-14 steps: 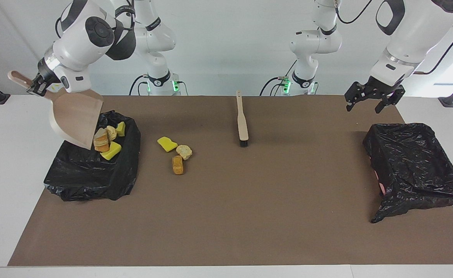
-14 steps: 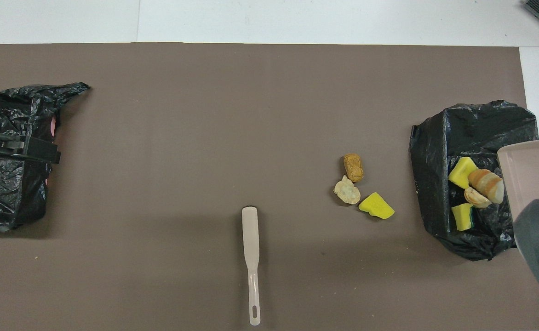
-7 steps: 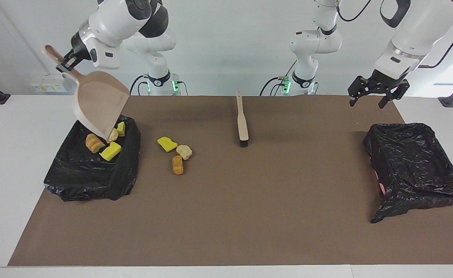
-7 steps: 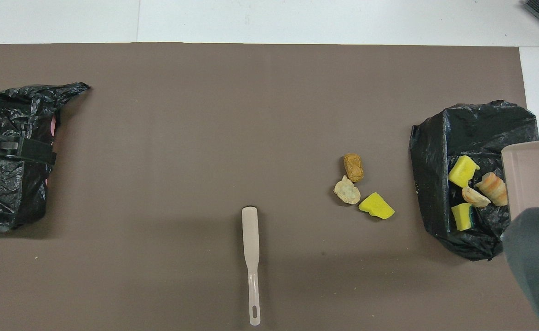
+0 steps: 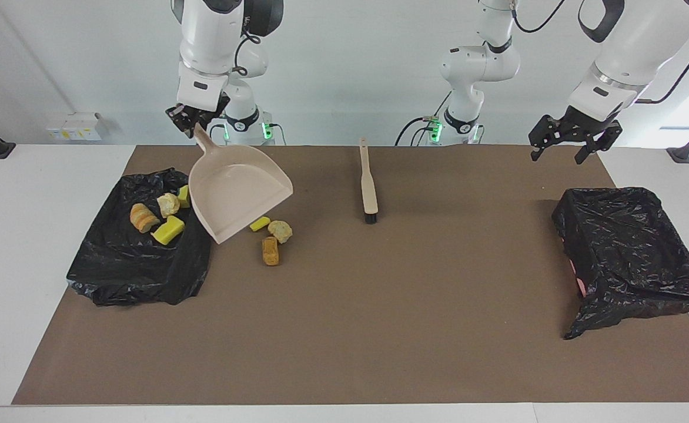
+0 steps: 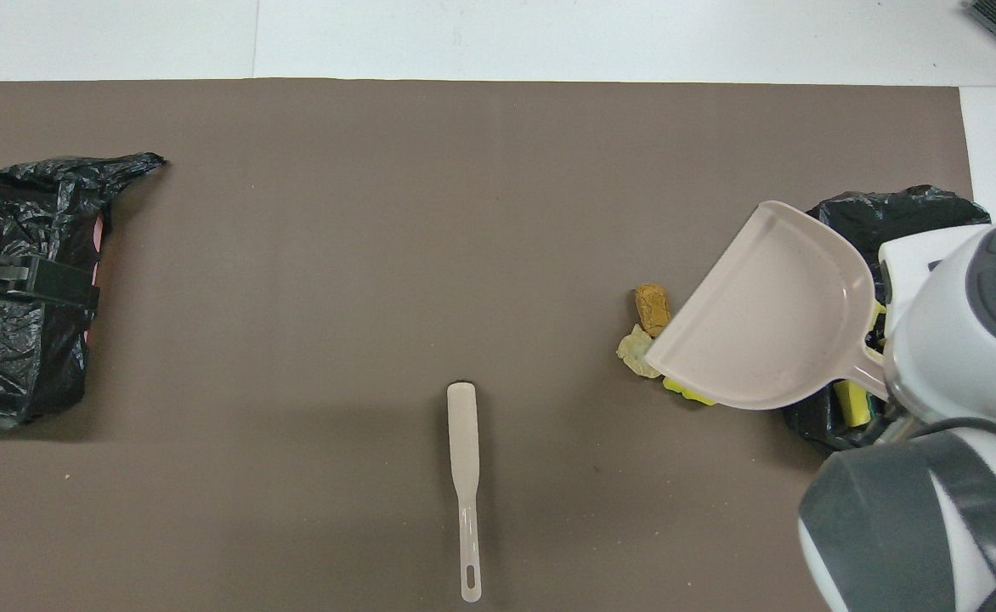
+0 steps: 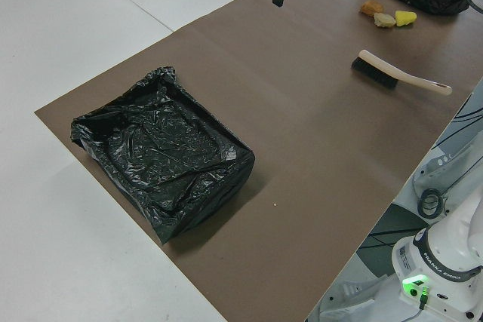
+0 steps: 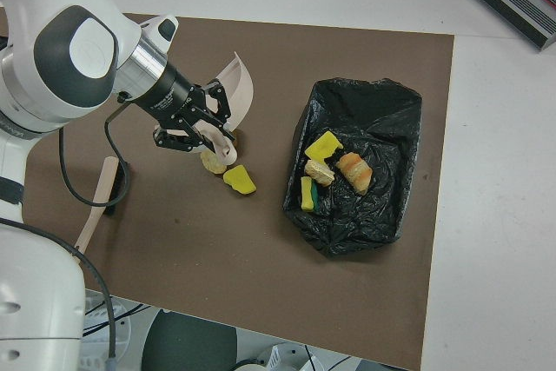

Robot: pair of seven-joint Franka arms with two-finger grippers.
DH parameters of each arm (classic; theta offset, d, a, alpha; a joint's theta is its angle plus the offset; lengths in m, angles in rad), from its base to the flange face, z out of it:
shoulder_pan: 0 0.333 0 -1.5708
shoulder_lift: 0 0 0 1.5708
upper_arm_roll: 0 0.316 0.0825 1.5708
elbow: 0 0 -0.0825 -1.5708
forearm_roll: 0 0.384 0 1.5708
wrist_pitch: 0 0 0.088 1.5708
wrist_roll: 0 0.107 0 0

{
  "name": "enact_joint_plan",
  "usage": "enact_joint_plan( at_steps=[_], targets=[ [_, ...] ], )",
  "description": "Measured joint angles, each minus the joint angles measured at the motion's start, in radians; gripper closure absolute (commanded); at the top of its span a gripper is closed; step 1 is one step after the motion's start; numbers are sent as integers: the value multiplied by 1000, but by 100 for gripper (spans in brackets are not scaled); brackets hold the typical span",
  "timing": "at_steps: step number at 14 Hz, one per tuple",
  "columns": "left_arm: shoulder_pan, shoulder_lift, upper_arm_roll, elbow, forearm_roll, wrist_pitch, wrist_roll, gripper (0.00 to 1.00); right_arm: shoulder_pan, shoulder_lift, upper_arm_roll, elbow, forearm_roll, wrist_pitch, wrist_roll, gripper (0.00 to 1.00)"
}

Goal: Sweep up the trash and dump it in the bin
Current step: 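Bring the emptied dustpan back to the table center with the right gripper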

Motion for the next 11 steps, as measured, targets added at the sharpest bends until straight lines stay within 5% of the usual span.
enact_joint_plan(
  at_steps=[3, 7, 11],
  targets=[
    [0, -1, 0, 0, 0, -1, 0, 0, 104, 118, 4, 37, 87, 91, 385, 100],
    [0, -3, 0, 0, 0, -3, 0, 0, 251, 412, 6, 264, 107, 217, 819, 100],
    [0, -3, 0, 0, 0, -3, 0, 0, 304, 634, 5, 421, 147, 398, 989, 100]
  ],
)
